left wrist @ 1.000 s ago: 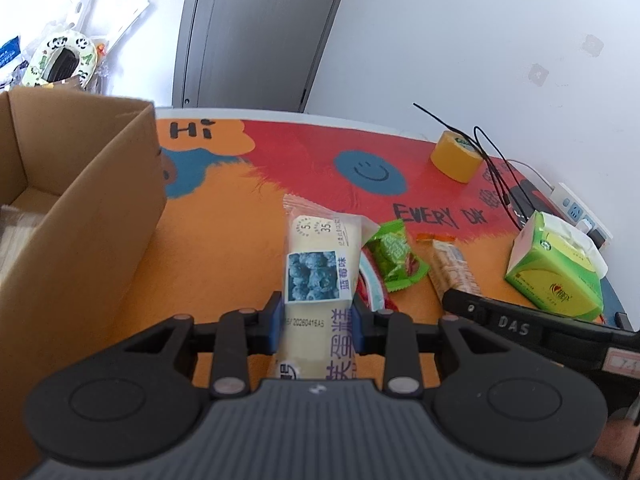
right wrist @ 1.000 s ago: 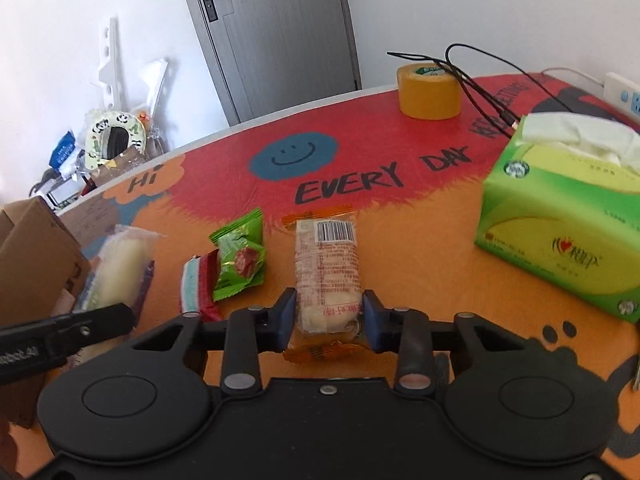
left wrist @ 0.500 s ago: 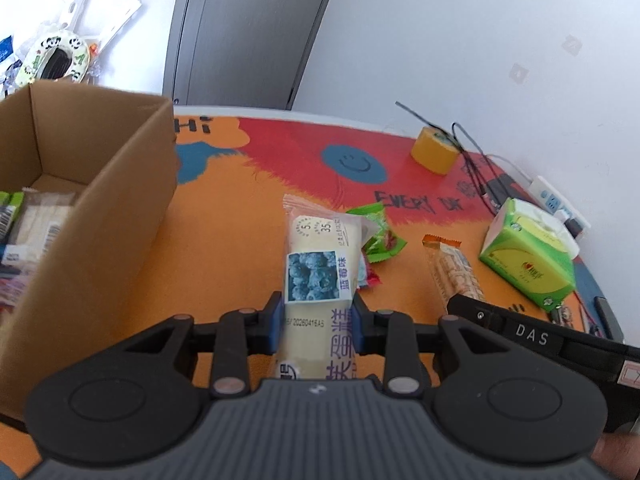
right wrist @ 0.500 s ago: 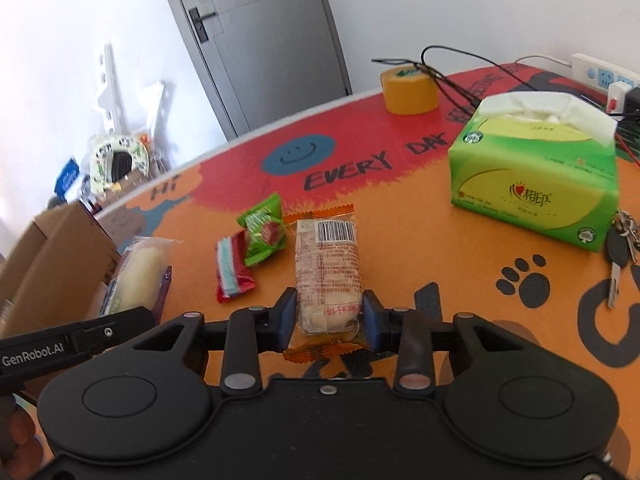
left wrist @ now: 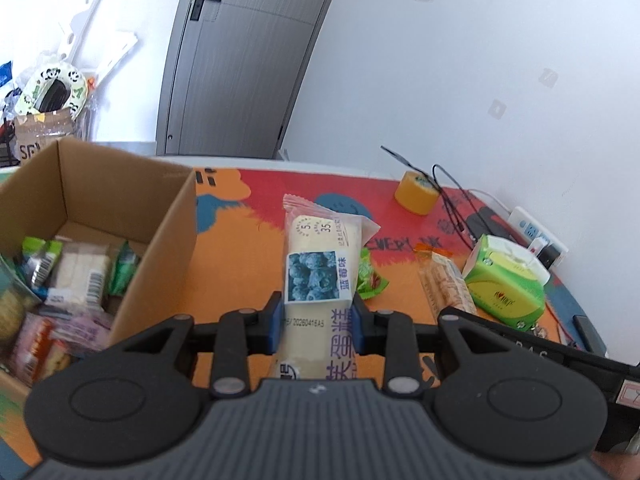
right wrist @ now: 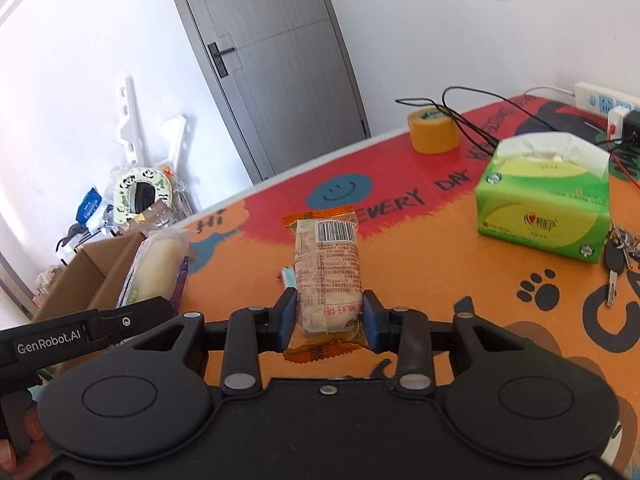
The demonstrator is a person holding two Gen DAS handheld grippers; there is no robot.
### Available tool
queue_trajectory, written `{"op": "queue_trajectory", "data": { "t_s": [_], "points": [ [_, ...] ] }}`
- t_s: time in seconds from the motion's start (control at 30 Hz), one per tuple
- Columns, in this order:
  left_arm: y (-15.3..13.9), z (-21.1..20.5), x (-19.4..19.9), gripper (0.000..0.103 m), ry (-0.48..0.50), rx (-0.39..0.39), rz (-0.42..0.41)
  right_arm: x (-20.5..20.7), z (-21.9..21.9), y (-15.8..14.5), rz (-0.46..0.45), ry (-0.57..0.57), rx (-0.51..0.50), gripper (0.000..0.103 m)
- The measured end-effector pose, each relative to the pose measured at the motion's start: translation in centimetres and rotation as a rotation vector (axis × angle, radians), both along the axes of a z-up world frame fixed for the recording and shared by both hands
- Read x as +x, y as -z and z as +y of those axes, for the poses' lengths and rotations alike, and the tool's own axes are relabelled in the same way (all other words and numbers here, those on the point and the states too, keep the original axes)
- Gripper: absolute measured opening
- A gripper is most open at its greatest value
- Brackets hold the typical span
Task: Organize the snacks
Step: 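Carry the cake pack and orange bread with both grippers over the box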
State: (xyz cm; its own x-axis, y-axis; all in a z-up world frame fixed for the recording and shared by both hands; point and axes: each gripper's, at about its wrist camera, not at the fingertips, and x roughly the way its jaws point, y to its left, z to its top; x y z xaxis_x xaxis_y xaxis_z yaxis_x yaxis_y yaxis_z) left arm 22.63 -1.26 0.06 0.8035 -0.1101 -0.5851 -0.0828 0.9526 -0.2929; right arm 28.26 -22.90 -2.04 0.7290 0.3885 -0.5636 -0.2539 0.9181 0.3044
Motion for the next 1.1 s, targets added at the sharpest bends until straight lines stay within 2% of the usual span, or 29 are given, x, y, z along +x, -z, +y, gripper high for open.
{"op": "queue_trajectory", "data": {
  "t_s": [0.57,1.1],
  "points": [
    [-4.0,3.5,-3.4,0.032,-0.064,0.008,-0.106,-2.5,2.8,-4.2,-0.129,-0.054,0.039,0.035],
    [-6.3,10.1,-4.8,0.032,-0.184,0.032,-0.139,-3.0,8.5,-5.7,-0.170,-0.172,0.066,0.035]
  ]
}}
